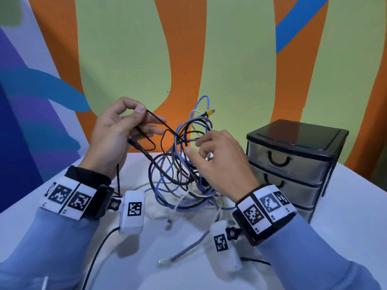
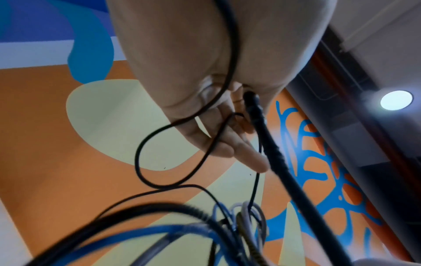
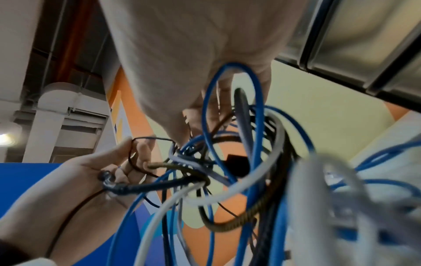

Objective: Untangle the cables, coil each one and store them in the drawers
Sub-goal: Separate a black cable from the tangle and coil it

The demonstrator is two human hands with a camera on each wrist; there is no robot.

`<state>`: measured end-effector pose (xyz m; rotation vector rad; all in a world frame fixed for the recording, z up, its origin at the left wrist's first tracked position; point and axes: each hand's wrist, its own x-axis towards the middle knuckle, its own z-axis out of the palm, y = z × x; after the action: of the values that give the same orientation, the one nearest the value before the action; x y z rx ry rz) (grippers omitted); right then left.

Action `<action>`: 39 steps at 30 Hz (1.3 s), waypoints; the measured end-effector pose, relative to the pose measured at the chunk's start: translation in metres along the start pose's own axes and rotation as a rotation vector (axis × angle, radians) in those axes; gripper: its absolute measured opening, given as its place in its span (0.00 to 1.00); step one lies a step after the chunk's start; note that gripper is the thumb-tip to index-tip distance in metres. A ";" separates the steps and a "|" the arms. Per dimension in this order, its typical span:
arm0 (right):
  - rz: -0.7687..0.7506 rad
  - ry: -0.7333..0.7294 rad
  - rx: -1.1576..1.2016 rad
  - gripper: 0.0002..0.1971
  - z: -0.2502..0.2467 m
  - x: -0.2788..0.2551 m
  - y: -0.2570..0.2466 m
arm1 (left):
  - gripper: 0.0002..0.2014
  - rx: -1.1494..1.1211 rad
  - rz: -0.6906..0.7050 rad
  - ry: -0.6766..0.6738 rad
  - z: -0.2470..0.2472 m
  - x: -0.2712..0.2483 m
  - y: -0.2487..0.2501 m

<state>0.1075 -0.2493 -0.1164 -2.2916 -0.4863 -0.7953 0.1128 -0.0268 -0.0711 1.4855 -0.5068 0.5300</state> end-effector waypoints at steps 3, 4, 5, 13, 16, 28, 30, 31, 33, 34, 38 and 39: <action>0.100 0.086 0.115 0.16 0.004 0.000 0.005 | 0.11 -0.107 -0.045 -0.064 0.003 -0.002 0.005; 0.151 0.072 0.125 0.20 0.003 0.000 0.006 | 0.11 -0.133 -0.053 -0.076 0.003 -0.003 0.005; 0.204 0.039 0.151 0.26 0.003 0.000 0.008 | 0.11 -0.150 -0.058 -0.084 0.003 -0.003 0.005; 0.348 -0.101 0.599 0.11 0.012 0.002 0.016 | 0.12 -0.047 -0.187 -0.129 0.006 -0.006 0.011; 0.358 -0.093 0.695 0.10 0.011 0.002 0.015 | 0.22 0.218 -0.294 -0.139 -0.002 -0.002 0.008; 0.262 -0.157 0.890 0.13 0.013 0.002 0.013 | 0.10 0.246 -0.278 -0.203 0.008 -0.001 -0.006; 0.242 -0.175 0.891 0.12 0.013 0.001 0.012 | 0.07 0.089 -0.330 -0.097 0.009 0.001 -0.006; 0.234 -0.190 0.895 0.12 0.013 0.001 0.010 | 0.05 0.130 -0.330 -0.113 0.008 0.001 -0.007; 0.215 -0.214 0.890 0.11 0.013 0.000 0.007 | 0.07 0.267 -0.289 -0.241 0.005 -0.001 -0.012; 0.205 -0.213 0.879 0.10 0.014 -0.001 0.006 | 0.08 0.308 -0.268 -0.315 0.004 -0.002 -0.014; 0.195 -0.174 0.885 0.13 0.014 -0.001 0.007 | 0.14 0.345 -0.255 -0.447 0.004 -0.005 -0.012; 0.192 -0.178 0.877 0.14 0.014 -0.001 0.006 | 0.13 0.345 -0.254 -0.445 0.004 -0.004 -0.013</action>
<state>0.1156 -0.2444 -0.1288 -1.5504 -0.5441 -0.1983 0.1172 -0.0310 -0.0837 1.9825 -0.5782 0.0806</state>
